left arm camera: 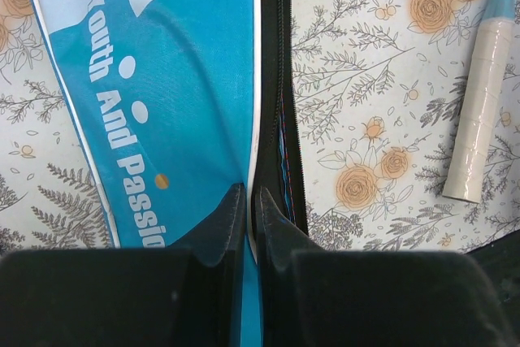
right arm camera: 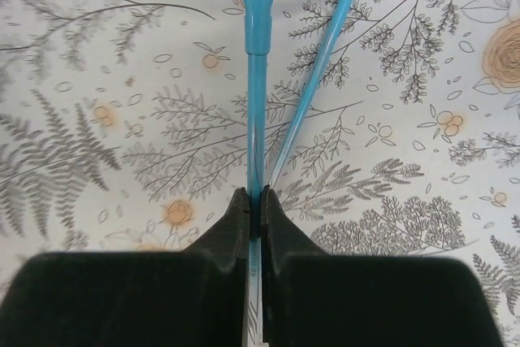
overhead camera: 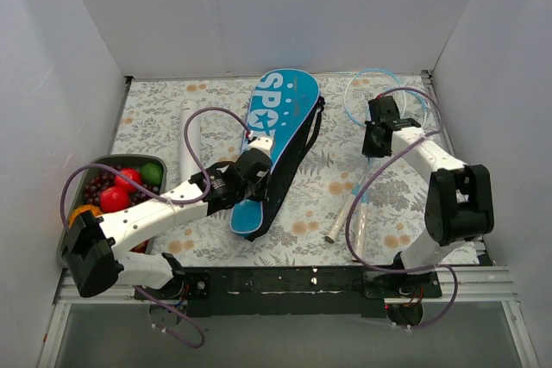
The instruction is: Pack up the badminton gear
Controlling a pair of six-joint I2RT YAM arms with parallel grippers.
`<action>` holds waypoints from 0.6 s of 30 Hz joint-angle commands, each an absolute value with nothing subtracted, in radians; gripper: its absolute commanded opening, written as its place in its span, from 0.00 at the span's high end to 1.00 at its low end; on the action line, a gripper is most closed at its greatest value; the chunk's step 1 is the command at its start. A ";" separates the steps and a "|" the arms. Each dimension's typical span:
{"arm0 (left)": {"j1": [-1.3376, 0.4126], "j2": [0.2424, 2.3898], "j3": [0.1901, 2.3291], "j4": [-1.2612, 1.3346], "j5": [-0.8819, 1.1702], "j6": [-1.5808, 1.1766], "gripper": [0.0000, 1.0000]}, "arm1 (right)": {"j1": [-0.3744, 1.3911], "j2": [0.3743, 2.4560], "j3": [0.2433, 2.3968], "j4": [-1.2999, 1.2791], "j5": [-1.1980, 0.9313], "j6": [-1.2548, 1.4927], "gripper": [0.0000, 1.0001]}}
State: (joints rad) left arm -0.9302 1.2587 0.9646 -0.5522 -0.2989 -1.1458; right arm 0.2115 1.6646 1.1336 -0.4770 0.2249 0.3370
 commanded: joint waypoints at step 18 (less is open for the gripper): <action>-0.920 1.361 1.158 -0.569 -0.374 -1.204 1.00 | 0.509 1.074 0.899 -0.735 0.159 0.544 0.99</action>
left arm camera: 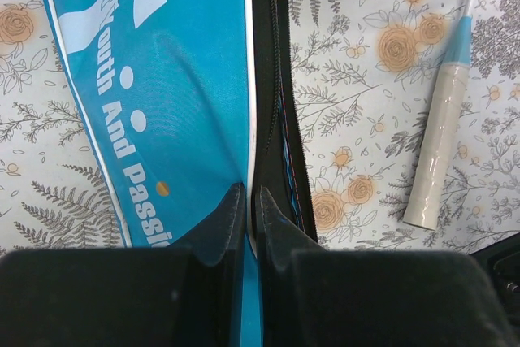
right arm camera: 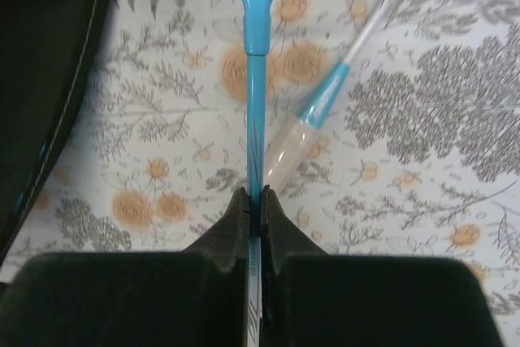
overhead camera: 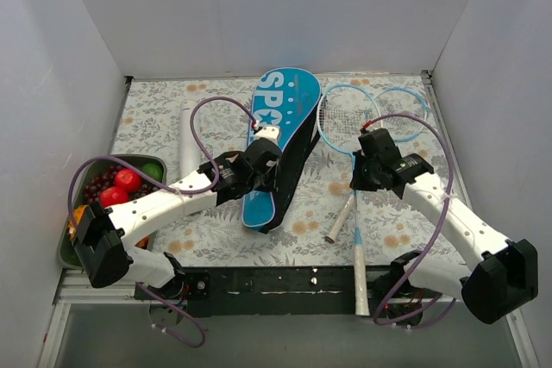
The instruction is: Pack up the badminton gear
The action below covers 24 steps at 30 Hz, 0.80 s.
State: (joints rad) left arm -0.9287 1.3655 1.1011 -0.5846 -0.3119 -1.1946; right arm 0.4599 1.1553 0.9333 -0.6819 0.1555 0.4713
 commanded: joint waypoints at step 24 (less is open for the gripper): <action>-0.937 1.325 1.134 -0.566 -0.376 -1.206 1.00 | 0.836 1.173 0.810 -0.695 0.183 0.723 0.99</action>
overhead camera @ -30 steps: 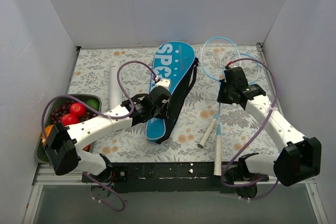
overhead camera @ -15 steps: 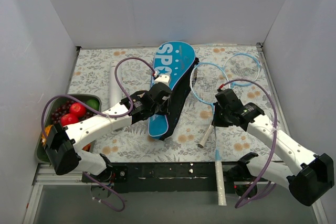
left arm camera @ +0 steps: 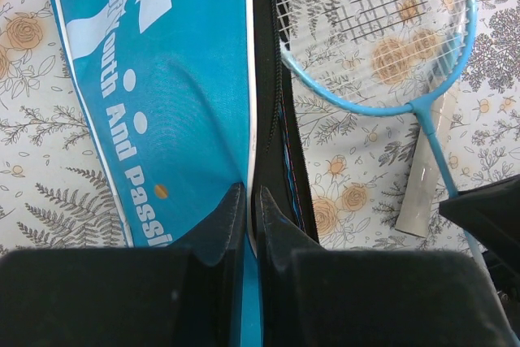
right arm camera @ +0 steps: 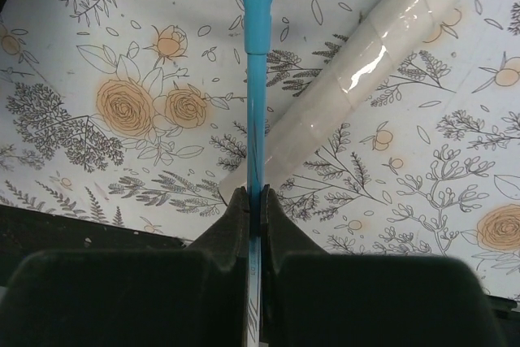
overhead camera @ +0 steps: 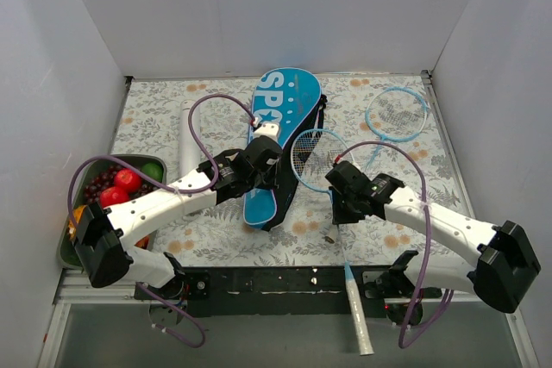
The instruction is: Pack up the badminton gear
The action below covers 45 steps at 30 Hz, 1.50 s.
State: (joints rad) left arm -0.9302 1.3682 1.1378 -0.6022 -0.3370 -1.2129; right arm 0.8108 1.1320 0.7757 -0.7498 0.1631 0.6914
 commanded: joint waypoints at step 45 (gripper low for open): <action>-1.009 1.364 0.899 -0.399 -0.253 -1.258 1.00 | 0.741 1.619 1.148 -0.468 0.132 0.535 0.57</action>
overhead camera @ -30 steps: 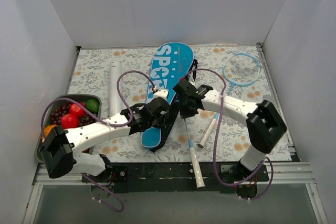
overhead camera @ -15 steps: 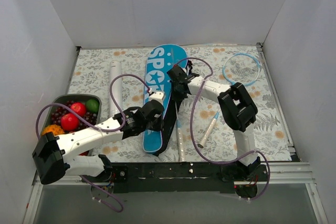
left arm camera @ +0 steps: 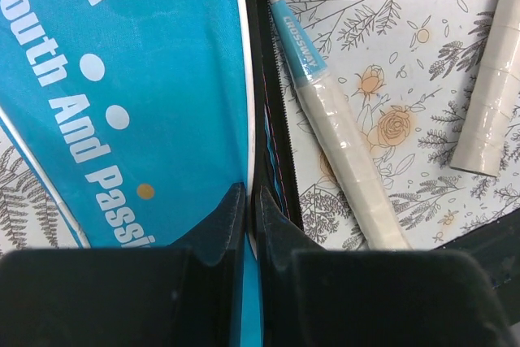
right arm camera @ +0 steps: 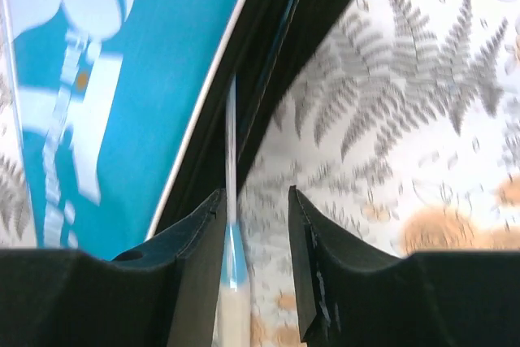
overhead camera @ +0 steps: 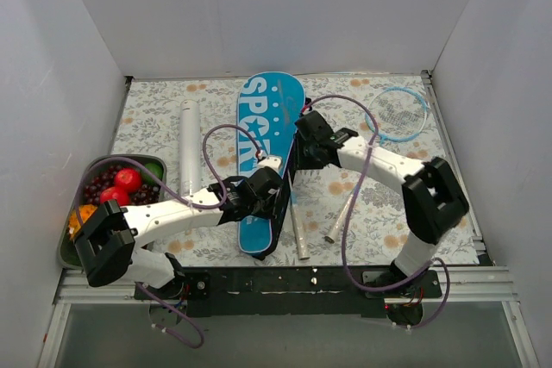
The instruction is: Pack up the badminton gear
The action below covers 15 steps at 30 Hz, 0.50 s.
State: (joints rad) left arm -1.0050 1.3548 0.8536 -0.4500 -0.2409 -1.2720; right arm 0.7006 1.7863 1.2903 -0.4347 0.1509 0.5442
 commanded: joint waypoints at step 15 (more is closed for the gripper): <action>-1.009 1.385 0.985 -0.439 -0.293 -1.246 1.00 | 0.971 1.152 0.723 -0.520 0.113 0.768 0.56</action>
